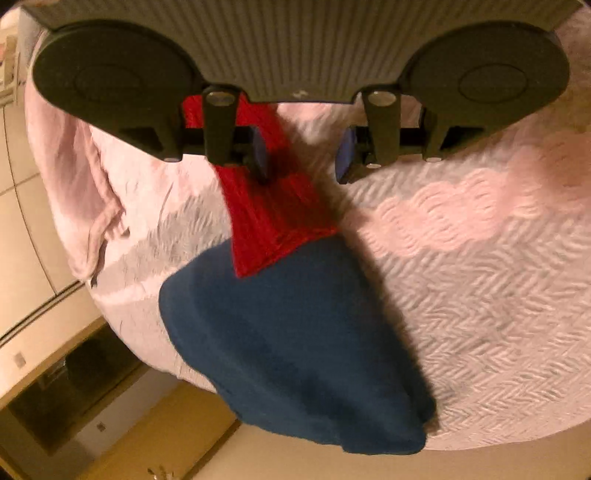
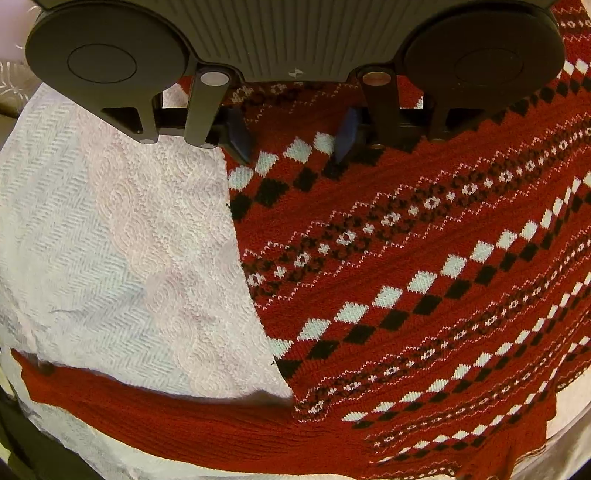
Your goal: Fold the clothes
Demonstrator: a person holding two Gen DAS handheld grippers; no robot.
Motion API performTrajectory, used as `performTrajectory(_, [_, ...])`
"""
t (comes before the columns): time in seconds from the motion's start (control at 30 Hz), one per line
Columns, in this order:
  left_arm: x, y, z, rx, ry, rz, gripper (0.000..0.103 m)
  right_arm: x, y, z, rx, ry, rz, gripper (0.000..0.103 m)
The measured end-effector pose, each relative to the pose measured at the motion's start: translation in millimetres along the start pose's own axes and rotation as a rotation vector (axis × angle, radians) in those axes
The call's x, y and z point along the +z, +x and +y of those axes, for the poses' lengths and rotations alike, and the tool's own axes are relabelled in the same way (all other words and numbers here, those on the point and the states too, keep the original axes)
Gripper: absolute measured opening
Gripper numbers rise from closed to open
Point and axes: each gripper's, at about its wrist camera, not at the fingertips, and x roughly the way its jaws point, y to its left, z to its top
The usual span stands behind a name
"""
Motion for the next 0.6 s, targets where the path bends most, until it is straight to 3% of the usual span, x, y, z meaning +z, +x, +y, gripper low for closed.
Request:
performTrajectory(0.03, [0.7, 1.0, -1.7, -0.02, -0.003, 0.003, 0.002, -1.0, -0.3, 0.1, -0.001, -0.001, -0.001, 0.057])
performTrajectory(0.1, [2.7, -9.4, -11.3, -0.036, 0.022, -0.008, 0.001, -2.8, -1.0, 0.2, -0.003, -0.002, -0.003, 0.058])
performTrajectory(0.2, [9.6, -52.1, -30.0, -0.13, 0.088, -0.073, 0.001, -5.0, -3.6, -1.4, 0.006, 0.002, -0.002, 0.058])
performTrajectory(0.3, [14.7, -76.4, -34.6, -0.067, 0.204, -0.1, 0.002, -7.9, -4.8, -2.8, 0.013, 0.01, -0.004, 0.059])
performTrajectory(0.43, [-2.1, -28.9, -8.1, 0.183, 0.329, 0.024, 0.003, -11.1, -4.8, 0.4, 0.003, 0.017, -0.004, 0.06])
performTrajectory(0.53, [-14.6, -19.2, 0.9, 0.227, 0.364, 0.024, 0.008, -12.9, -7.7, 0.2, 0.009, 0.007, 0.0, 0.06])
performTrajectory(0.6, [-17.1, -31.9, -7.3, 0.269, 0.4, -0.025, 0.013, -14.4, -10.3, -1.5, 0.019, 0.001, 0.001, 0.06])
